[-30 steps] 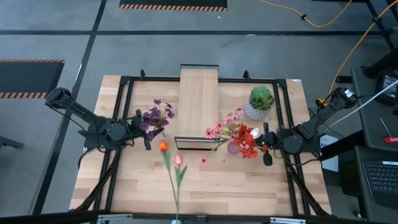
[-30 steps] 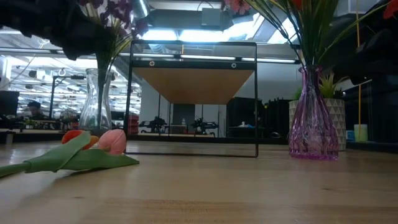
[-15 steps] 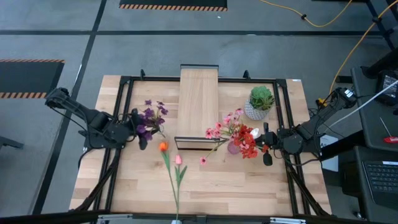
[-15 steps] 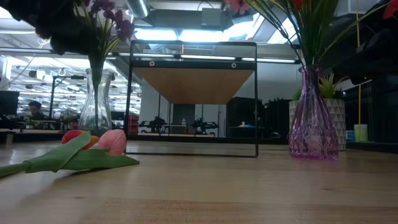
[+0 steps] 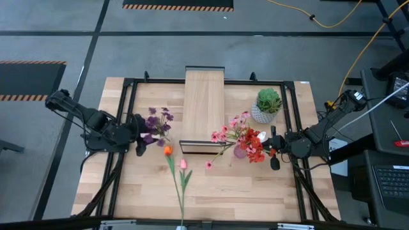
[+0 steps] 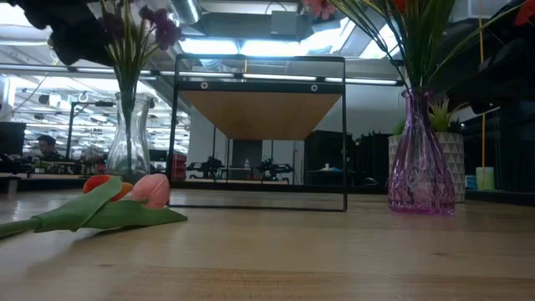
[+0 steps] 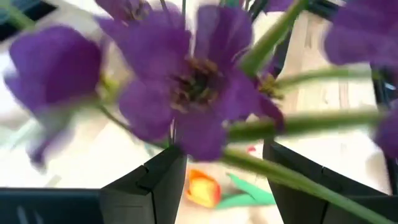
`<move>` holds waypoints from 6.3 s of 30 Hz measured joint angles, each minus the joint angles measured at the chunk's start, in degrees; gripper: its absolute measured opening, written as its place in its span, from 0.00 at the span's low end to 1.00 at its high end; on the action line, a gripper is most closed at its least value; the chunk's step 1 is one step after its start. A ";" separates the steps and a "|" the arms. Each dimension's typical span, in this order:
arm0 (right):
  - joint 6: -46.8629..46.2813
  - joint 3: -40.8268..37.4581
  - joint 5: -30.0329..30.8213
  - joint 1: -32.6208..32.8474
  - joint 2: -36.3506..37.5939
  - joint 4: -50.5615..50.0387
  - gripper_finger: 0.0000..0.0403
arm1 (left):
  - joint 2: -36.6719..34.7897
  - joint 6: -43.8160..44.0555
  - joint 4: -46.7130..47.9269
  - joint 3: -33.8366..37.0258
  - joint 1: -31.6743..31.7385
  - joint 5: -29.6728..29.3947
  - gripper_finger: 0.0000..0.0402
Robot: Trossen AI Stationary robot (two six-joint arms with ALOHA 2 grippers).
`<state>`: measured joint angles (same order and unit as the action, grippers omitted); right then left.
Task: Pick and place flowers into a vace then onto a shelf
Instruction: Put the pink tulip into the transparent vase
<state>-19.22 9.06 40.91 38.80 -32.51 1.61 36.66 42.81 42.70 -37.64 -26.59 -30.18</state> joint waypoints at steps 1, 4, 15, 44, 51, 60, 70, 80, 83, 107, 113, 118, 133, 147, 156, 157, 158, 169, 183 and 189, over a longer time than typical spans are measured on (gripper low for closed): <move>0.00 0.00 0.00 0.00 0.00 0.00 0.00 | 0.17 0.87 1.79 -1.00 0.00 0.70 0.51; 0.04 0.00 0.00 0.00 0.01 0.18 0.00 | 0.34 3.86 7.95 -4.33 0.00 1.47 0.51; 0.07 0.00 0.00 0.00 0.00 0.28 0.00 | 0.84 18.44 14.57 -10.11 0.02 14.63 0.51; 0.00 0.00 0.00 0.00 0.00 0.31 0.00 | 22.43 54.34 -4.18 -9.78 -23.75 17.95 0.51; -0.02 0.00 -0.02 0.00 0.02 0.85 0.00 | 31.75 55.23 -13.86 -9.78 -28.95 10.82 0.48; -1.51 0.00 -2.25 -0.02 0.01 0.90 0.00 | 42.12 56.32 -23.74 -9.78 -28.52 10.39 0.46; -1.60 0.00 -6.21 0.00 0.02 0.94 0.00 | 47.94 59.81 -24.81 -9.78 -27.96 10.31 0.46; 1.44 0.00 -6.62 0.00 0.00 0.73 0.00 | 49.20 68.35 -24.08 -9.78 -27.67 8.78 0.46; 2.03 0.00 -6.67 0.00 0.00 0.68 0.00 | 49.18 71.13 -23.88 -10.05 -27.30 7.38 0.46; 1.73 0.00 -7.58 0.00 0.00 0.20 0.00 | 64.39 60.01 21.37 -56.02 -21.68 13.83 0.21; 1.77 0.00 -7.58 0.00 0.02 0.22 0.00 | 68.91 58.38 27.76 -64.65 -21.66 13.82 0.18; 1.98 0.00 -7.58 0.00 0.02 0.24 0.00 | 69.77 55.16 28.90 -64.95 -21.80 10.62 0.18; 2.97 0.00 -7.56 0.00 -0.01 0.24 0.00 | 69.79 45.31 29.09 -64.95 -21.62 -4.84 0.18; 2.97 0.00 -7.55 0.00 0.00 0.24 0.00 | 69.77 41.20 29.24 -64.95 -21.62 -3.43 0.18; 2.97 0.00 -7.54 0.00 0.00 0.24 0.00 | 69.77 39.07 29.13 -64.95 -21.62 -3.62 0.18; 2.97 0.00 -7.54 0.00 0.00 0.24 0.00 | 69.77 39.46 29.13 -64.95 -21.54 -4.13 0.18; 2.97 0.00 -7.54 0.00 0.00 0.24 0.00 | 69.77 40.35 29.11 -64.95 -21.39 -4.81 0.18; 2.95 0.00 -7.54 -0.01 0.00 0.24 0.00 | 69.77 50.00 29.13 -64.95 -19.50 -6.51 0.40; 2.97 0.00 -7.54 -0.02 -0.02 0.13 0.00 | 81.31 58.19 29.23 -64.95 -15.32 4.22 0.57; 2.97 0.00 -7.54 -0.02 0.00 0.05 0.01 | 85.95 60.00 27.25 -64.97 -12.98 7.75 0.57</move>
<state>-16.25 9.06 33.36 38.79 -32.51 1.65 122.61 102.80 69.95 -102.61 -39.57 -22.43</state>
